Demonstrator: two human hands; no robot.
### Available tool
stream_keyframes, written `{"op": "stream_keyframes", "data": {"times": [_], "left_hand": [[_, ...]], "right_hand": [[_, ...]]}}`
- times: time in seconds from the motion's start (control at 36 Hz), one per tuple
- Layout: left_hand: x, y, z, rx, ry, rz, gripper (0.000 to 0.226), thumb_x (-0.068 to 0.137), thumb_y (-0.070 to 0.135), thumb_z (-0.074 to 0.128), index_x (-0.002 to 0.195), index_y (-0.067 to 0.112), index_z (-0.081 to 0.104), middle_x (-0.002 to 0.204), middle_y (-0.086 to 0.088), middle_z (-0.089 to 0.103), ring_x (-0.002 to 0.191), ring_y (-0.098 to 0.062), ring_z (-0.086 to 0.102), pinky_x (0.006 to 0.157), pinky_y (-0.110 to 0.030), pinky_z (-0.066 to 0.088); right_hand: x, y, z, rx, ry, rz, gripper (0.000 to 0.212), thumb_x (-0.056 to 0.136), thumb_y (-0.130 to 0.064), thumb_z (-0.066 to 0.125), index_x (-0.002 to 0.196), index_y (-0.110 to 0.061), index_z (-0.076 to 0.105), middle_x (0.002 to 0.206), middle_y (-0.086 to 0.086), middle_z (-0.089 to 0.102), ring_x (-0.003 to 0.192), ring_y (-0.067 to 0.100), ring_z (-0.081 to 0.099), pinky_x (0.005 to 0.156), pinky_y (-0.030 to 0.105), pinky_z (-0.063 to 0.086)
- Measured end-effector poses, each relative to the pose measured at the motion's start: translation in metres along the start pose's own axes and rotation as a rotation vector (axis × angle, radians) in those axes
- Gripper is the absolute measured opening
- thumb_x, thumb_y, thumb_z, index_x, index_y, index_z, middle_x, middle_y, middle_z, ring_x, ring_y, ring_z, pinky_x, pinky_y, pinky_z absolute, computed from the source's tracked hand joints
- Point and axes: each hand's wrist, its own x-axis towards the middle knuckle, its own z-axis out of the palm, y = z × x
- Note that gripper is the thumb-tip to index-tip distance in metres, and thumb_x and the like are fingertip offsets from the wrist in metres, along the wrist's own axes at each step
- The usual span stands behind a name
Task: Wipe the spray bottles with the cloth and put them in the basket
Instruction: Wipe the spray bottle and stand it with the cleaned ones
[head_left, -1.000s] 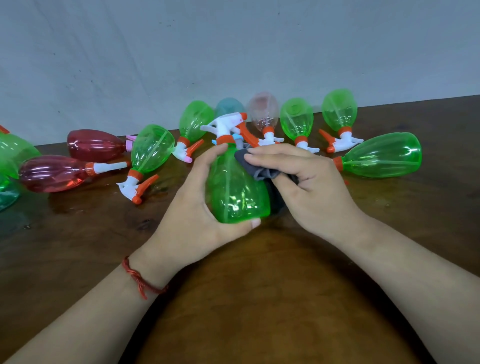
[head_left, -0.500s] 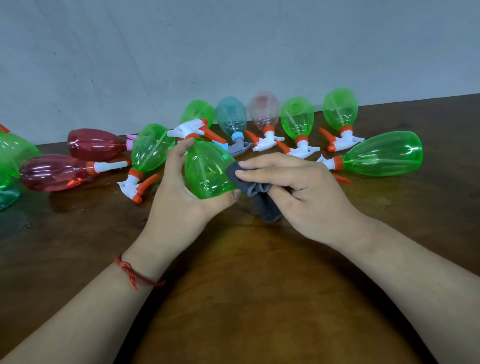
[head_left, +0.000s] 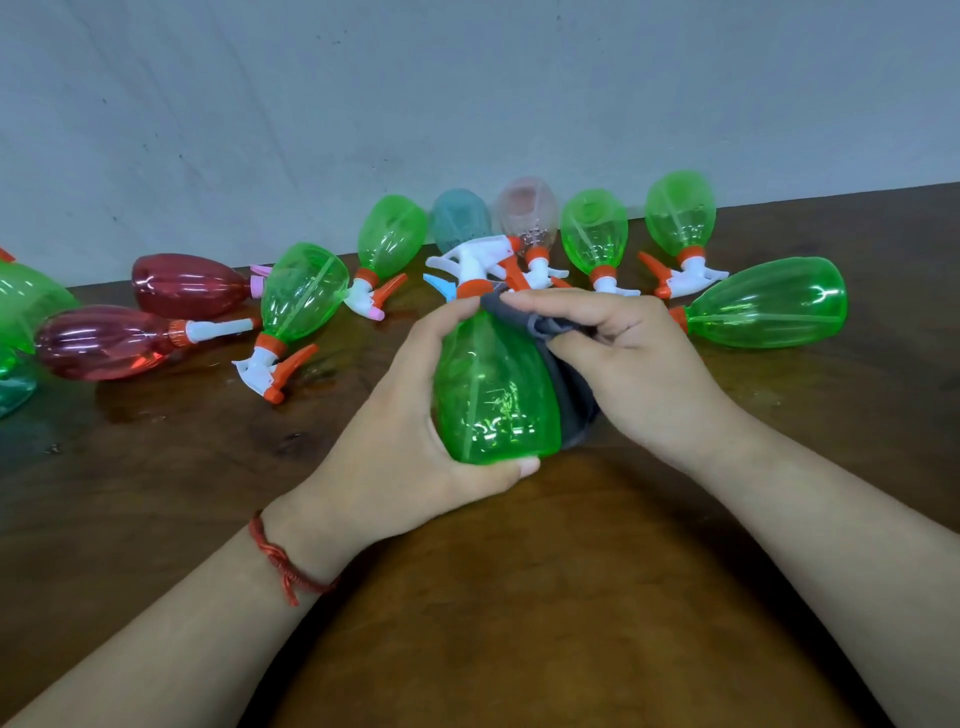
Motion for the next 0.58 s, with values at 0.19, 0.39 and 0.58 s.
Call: {"op": "stream_keyframes", "data": {"times": [0.19,0.39,0.58], "left_hand": [[-0.0003,-0.0001,-0.0075,-0.157,-0.084,-0.01,0.121,0.074,0.016,0.097,0.167,0.02,0.02,0.162,0.011,0.045,0.149,-0.013,0.049,0.117,-0.027,0.045],[0.0029,-0.0048,-0.0062,0.005,-0.043,0.059,0.119,0.073,0.015,0.1,0.164,0.018,0.024,0.157,0.002,0.049,0.144,-0.023,0.055,0.118,-0.047,0.047],[0.0045,-0.0075,-0.0086,-0.004,0.142,0.02,0.115,0.072,0.029,0.1,0.164,0.022,0.031,0.161,0.005,0.047,0.149,-0.018,0.049,0.123,-0.043,0.043]], "right_hand": [[-0.0006,-0.0025,0.0015,0.188,0.073,-0.012,0.051,0.095,0.019,0.051,0.116,-0.019,0.078,0.12,-0.004,0.078,0.121,0.014,0.07,0.106,0.029,0.052],[-0.0048,0.0005,0.0041,-0.02,0.069,-0.098,0.046,0.096,0.017,0.053,0.123,-0.013,0.077,0.13,-0.004,0.075,0.128,0.007,0.065,0.112,0.028,0.049],[-0.0091,0.0031,0.0081,-0.181,0.01,-0.216,0.045,0.096,0.017,0.054,0.124,-0.009,0.076,0.133,-0.001,0.072,0.134,0.01,0.061,0.119,0.036,0.044]]}}
